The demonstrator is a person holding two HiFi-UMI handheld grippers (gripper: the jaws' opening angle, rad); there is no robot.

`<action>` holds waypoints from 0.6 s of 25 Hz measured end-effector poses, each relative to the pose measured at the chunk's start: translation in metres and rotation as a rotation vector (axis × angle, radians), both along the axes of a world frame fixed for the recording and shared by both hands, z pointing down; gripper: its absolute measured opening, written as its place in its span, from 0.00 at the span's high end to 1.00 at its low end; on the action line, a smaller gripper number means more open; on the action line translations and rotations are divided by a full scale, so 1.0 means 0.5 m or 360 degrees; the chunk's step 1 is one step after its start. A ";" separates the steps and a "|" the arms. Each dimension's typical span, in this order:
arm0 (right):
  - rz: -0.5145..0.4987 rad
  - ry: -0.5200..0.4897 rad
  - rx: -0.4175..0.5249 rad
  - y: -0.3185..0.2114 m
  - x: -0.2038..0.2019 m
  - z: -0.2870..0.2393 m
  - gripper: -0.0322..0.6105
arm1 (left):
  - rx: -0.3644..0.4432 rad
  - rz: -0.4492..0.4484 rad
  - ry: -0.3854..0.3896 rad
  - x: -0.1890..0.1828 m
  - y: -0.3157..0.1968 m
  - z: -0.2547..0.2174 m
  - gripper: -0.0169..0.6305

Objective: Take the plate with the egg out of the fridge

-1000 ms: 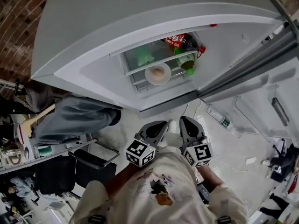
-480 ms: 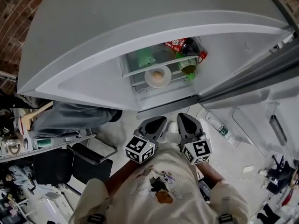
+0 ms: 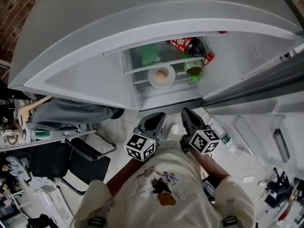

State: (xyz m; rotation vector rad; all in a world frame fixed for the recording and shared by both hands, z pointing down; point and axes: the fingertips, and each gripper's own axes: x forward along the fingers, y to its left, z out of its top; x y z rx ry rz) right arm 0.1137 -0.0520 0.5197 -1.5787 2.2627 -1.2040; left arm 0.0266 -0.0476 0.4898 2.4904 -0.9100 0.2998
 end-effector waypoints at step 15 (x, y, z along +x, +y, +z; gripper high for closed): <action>-0.0027 -0.0364 -0.0272 -0.080 -0.038 0.089 0.94 | 0.0017 -0.0177 -0.0051 -0.036 0.011 0.006 0.96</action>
